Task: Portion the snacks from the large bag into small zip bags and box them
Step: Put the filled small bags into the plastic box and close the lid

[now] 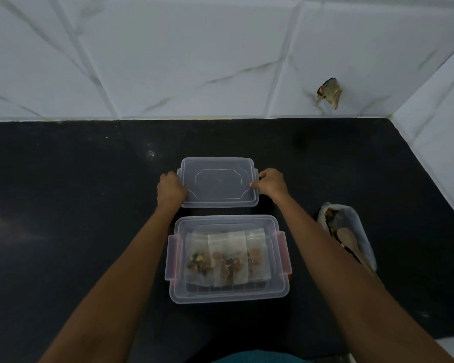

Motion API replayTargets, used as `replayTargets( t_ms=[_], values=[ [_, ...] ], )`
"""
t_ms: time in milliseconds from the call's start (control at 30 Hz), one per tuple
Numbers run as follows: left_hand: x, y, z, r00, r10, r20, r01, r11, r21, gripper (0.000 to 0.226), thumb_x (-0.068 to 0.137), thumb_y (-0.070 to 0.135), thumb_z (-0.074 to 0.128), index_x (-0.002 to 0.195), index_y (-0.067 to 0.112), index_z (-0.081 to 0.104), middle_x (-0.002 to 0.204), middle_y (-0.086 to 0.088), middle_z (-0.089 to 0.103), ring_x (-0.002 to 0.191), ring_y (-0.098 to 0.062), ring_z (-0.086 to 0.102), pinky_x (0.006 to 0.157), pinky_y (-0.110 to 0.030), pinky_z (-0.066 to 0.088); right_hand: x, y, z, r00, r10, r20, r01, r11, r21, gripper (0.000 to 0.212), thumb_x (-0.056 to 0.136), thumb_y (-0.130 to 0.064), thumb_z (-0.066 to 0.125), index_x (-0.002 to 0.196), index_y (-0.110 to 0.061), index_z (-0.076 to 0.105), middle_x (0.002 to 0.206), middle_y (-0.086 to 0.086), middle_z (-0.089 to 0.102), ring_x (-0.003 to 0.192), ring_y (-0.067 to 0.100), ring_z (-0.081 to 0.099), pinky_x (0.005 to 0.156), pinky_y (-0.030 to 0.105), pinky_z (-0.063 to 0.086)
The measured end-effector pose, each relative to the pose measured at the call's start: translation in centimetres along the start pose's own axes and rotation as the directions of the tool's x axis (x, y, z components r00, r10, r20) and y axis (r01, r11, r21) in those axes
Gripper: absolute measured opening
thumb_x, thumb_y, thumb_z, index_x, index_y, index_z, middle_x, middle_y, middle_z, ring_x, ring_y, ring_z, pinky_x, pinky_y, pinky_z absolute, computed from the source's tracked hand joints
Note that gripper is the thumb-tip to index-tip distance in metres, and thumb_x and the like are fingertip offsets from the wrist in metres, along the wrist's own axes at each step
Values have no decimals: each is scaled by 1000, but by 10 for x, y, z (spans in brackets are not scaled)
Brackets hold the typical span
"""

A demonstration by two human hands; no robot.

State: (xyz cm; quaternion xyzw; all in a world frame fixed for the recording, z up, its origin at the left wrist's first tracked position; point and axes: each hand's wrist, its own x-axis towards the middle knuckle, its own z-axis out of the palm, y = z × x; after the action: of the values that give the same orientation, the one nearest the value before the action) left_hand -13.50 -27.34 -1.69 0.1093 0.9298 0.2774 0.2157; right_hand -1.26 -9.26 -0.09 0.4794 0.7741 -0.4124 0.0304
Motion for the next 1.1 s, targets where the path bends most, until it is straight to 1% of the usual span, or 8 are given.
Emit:
replayTargets(
  t_ms=[100,233,333,533,767,900,1000,1100],
  values=[
    [1,-2,-4,999,-35,-14,33,991,-129,12,84,-4,56,94,1,60,114,-24,58,102,-36,58,89,-42,49,1,0,0,1000,2,-21,-1,1000,25,26,81,-9,68,102,6,62,106,20,65,89,27,63,86,42,52],
    [-10,5,-15,999,-32,-17,26,957,-290,38,85,-3,58,122,-1,52,118,-19,58,108,-29,57,92,-36,47,-6,-1,-9,999,-11,-41,15,996,86,23,81,-7,67,101,2,62,106,15,64,87,21,61,80,33,52],
    [-23,13,-28,1000,10,-8,-12,928,-372,40,85,1,60,124,2,50,120,-16,57,110,-25,56,92,-33,46,-16,-4,-24,996,-58,-64,68,984,167,26,82,-6,65,107,-1,61,109,13,62,93,19,59,78,28,48],
    [-62,24,-51,996,72,-59,-91,871,-482,41,84,2,63,123,3,51,112,-10,57,93,-13,52,75,-21,45,-51,0,-51,989,-120,-90,138,963,232,37,81,-9,67,117,-5,57,114,10,60,98,18,58,85,30,50],
    [-116,15,-63,990,101,-98,-138,839,-526,38,84,4,63,121,7,52,85,10,52,73,-1,51,55,-11,41,-110,18,-62,982,-121,-143,156,952,264,33,82,-12,66,113,-10,58,98,4,60,86,13,57,69,21,47],
    [-143,0,-59,994,95,-53,-108,852,-513,38,84,9,63,120,12,49,87,13,50,74,-1,52,53,-14,41,-138,29,-61,984,-100,-147,140,945,294,31,82,-11,65,112,-12,58,98,0,59,90,13,57,71,22,46],
    [-157,-16,-53,996,79,-34,-86,867,-491,40,84,9,63,121,12,49,92,10,53,78,-3,53,58,-16,42,-153,41,-54,989,-103,-106,128,956,266,29,84,-12,64,113,-13,58,87,-9,55,80,5,53,64,17,42],
    [-169,-31,-45,998,60,-27,-65,885,-461,38,84,8,63,119,11,50,98,4,54,78,-4,53,57,-15,43,-165,54,-42,994,-74,-83,92,966,243,28,84,-13,63,111,-14,58,84,-11,52,83,7,53,73,23,44]
  ],
)
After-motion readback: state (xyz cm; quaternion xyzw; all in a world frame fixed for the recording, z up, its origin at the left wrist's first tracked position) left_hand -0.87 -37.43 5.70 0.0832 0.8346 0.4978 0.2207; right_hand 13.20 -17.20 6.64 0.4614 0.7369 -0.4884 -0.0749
